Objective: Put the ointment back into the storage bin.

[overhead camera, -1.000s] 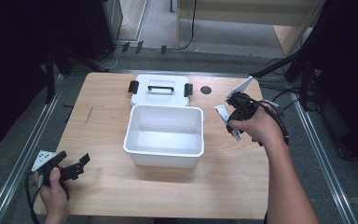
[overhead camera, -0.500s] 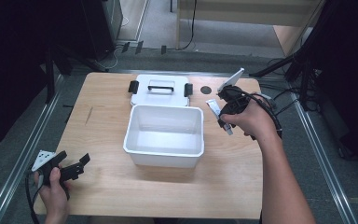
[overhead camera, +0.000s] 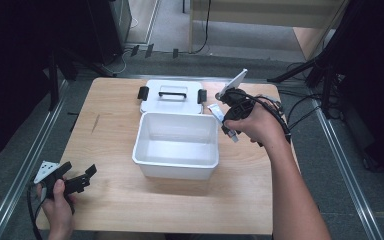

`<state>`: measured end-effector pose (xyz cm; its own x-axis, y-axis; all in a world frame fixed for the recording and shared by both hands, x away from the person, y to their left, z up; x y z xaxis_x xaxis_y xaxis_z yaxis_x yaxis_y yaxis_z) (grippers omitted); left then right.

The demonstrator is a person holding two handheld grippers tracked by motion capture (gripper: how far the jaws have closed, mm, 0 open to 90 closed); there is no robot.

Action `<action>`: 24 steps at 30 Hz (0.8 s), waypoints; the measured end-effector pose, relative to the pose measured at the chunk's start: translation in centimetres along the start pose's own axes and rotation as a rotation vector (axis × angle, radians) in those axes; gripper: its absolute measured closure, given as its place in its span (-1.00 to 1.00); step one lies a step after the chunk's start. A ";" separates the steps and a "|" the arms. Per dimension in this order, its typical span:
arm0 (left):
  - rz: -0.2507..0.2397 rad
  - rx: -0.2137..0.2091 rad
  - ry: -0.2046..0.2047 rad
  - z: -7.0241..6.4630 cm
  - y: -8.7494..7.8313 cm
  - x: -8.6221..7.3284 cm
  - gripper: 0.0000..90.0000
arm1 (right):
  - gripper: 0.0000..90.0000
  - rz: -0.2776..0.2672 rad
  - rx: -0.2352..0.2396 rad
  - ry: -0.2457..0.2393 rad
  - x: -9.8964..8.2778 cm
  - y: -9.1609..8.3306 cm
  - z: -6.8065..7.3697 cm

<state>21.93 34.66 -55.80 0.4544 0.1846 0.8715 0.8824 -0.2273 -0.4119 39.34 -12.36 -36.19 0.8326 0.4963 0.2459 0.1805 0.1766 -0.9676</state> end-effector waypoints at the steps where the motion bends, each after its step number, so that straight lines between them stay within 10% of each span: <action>1: 0.001 0.000 0.001 0.0 0.0 0.0 -1.00 | 0.62 -0.001 0.003 -0.009 0.1 0.0 0.2; 24: 0.002 -0.006 -0.009 0.1 0.0 0.0 -1.00 | 0.62 -0.044 0.090 -0.277 1.5 1.3 5.3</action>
<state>21.96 34.75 -55.82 0.4577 0.1931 0.8679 0.8806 -0.2334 -0.4124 38.02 -6.87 -36.80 0.6478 0.6976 0.3062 0.1563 0.2716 -0.9496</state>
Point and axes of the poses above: each handheld gripper's, and its own axes: y roughly forward along the jaws, x roughly out of its top, z roughly to its left, the point moved 1 cm from there along y, roughly forward along the jaws, and after that the axes turned 2 degrees about -z, right-handed, at the moved point
